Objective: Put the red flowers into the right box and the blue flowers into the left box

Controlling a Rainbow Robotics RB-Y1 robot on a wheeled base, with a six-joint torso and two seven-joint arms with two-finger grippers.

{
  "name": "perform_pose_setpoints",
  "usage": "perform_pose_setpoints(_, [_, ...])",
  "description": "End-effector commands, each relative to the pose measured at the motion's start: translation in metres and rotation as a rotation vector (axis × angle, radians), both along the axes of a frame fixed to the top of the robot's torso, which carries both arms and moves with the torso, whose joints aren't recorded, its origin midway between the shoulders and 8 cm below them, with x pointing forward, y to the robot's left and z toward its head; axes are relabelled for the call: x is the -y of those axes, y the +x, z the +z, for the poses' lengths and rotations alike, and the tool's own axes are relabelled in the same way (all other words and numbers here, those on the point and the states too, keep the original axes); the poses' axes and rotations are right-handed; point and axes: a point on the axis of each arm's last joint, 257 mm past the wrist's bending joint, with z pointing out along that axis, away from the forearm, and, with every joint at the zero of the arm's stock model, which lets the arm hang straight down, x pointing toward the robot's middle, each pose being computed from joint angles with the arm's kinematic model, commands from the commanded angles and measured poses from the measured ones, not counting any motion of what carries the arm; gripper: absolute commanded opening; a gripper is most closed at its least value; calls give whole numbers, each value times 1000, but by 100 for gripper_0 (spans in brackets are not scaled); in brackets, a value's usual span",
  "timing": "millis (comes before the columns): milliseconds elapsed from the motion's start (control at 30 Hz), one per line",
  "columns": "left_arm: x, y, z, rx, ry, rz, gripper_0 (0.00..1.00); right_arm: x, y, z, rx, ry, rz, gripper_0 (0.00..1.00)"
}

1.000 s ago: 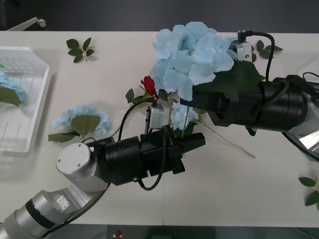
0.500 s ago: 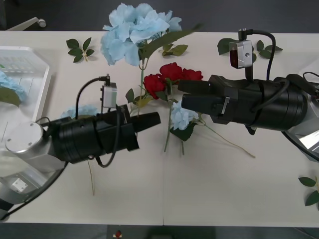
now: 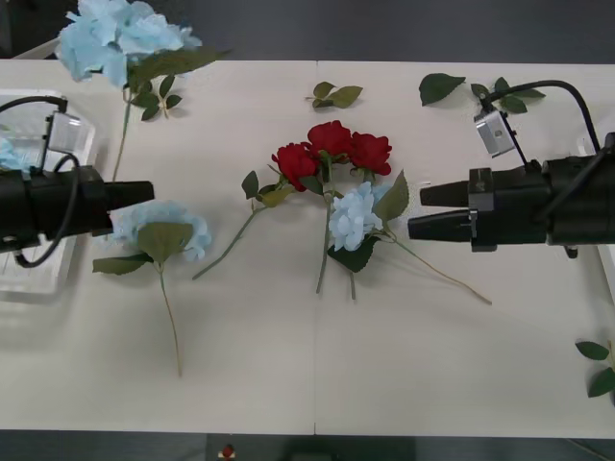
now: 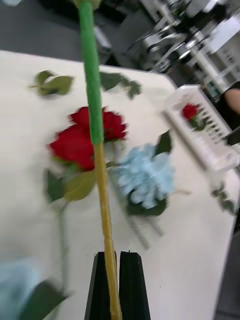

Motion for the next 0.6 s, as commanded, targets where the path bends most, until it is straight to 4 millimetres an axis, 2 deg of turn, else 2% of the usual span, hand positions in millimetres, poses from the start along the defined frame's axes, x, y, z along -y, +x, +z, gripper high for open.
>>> perform_pose_setpoints(33, [-77,19,21,-52,156,133,0,35,10,-6,-17,-162,-54,100])
perform_pose_setpoints(67, [-88,21,23,-56,180,156,0,41,11,-10,-16,-193,-58,100])
perform_pose_setpoints(167, [-153,27,29,-62,322,300,0,67,16,-30,-18,-335,-87,100])
perform_pose_setpoints(200, [-162,27,29,-62,343,319,0,71,17,-34,-21,-357,-92,100])
perform_pose_setpoints(267, [-199,27,32,-60,420,405,0,85,22,-47,-18,-434,-114,100])
perform_pose_setpoints(300, [-208,27,32,-62,435,426,0,87,22,-50,-15,-454,-115,100])
perform_pose_setpoints(367, [-242,24,36,-60,502,504,0,94,27,-60,0,-529,-116,100])
perform_pose_setpoints(467, [-273,21,38,-61,555,578,0,95,34,-70,29,-588,-110,100])
perform_pose_setpoints(500, [-291,19,37,-59,580,629,0,95,39,-77,42,-614,-113,100])
perform_pose_setpoints(600, [-316,14,28,-57,609,697,0,90,50,-88,54,-629,-124,100])
